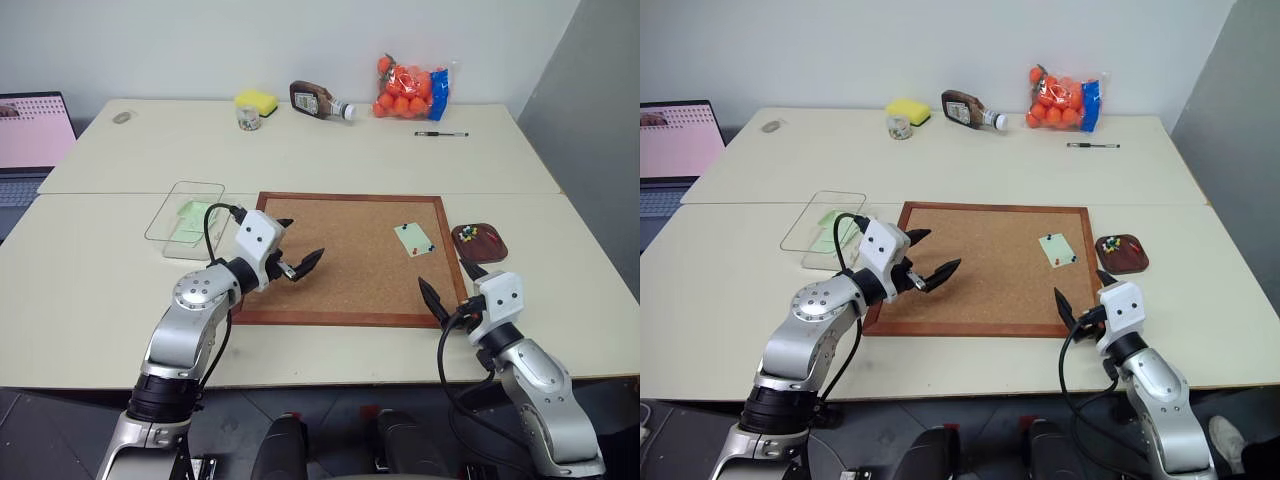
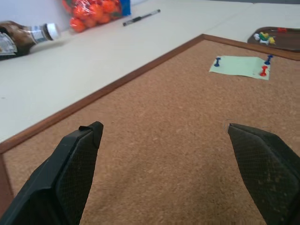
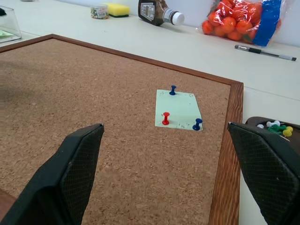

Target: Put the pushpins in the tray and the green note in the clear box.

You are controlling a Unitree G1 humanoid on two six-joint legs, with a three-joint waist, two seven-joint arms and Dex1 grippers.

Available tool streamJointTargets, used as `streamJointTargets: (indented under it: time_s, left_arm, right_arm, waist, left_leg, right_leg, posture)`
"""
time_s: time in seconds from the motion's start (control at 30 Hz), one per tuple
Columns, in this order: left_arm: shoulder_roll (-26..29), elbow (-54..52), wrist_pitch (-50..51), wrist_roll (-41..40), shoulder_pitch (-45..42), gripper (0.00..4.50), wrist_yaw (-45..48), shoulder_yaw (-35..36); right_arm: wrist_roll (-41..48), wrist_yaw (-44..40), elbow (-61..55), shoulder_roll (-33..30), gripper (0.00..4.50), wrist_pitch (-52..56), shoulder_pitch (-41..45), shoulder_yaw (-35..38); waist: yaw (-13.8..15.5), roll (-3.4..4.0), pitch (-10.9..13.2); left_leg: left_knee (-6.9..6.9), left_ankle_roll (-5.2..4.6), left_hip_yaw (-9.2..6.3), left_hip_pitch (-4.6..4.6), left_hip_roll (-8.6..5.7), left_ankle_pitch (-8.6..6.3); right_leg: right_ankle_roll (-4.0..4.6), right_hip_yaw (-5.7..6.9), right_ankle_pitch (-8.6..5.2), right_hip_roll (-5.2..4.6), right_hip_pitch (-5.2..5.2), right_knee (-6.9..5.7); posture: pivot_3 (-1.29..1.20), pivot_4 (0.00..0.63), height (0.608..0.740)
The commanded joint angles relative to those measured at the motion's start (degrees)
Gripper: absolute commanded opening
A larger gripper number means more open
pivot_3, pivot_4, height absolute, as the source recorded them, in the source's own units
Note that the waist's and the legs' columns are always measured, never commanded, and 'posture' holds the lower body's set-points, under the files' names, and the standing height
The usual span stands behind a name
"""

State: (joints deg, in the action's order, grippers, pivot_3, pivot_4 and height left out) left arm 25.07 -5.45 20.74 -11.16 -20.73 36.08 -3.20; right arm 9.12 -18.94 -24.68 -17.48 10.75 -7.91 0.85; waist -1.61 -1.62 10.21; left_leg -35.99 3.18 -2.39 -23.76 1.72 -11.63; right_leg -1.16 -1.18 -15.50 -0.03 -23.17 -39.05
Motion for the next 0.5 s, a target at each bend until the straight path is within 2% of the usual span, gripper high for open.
streamJointTargets:
  time_s: [0.03,0.33,0.5]
  left_arm:
    - [0.06,2.05,-2.32,0.36,-2.44,3.72,1.97,-0.94]
    - [-0.56,10.37,-3.52,2.54,-4.34,1.87,4.00,-4.14]
    - [-0.79,13.88,-4.80,4.39,-4.38,0.84,4.01,-5.33]
  right_arm:
    - [0.68,-0.10,-3.68,-0.24,4.50,0.61,0.40,0.54]
    - [1.51,-4.38,-3.85,-3.60,4.50,5.88,2.20,-1.45]
    - [2.73,-5.56,-1.50,-4.53,4.50,10.73,7.80,-1.73]
  waist:
    - [0.01,0.00,0.00]
    - [-0.01,0.00,0.00]
    - [-0.08,0.00,0.00]
  left_leg:
    - [0.00,0.00,0.00,0.00,-0.01,0.00]
    - [0.00,0.00,0.00,0.00,-0.01,0.00]
    - [0.00,0.00,0.00,0.00,0.00,0.00]
  right_leg:
    - [0.00,0.00,0.00,0.00,0.00,0.00]
    - [0.00,0.00,0.00,0.00,0.00,0.00]
    - [0.00,0.01,0.00,0.02,0.00,0.00]
  posture:
    - [0.00,0.150,0.740]
    - [0.00,0.150,0.740]
    - [0.00,0.150,0.740]
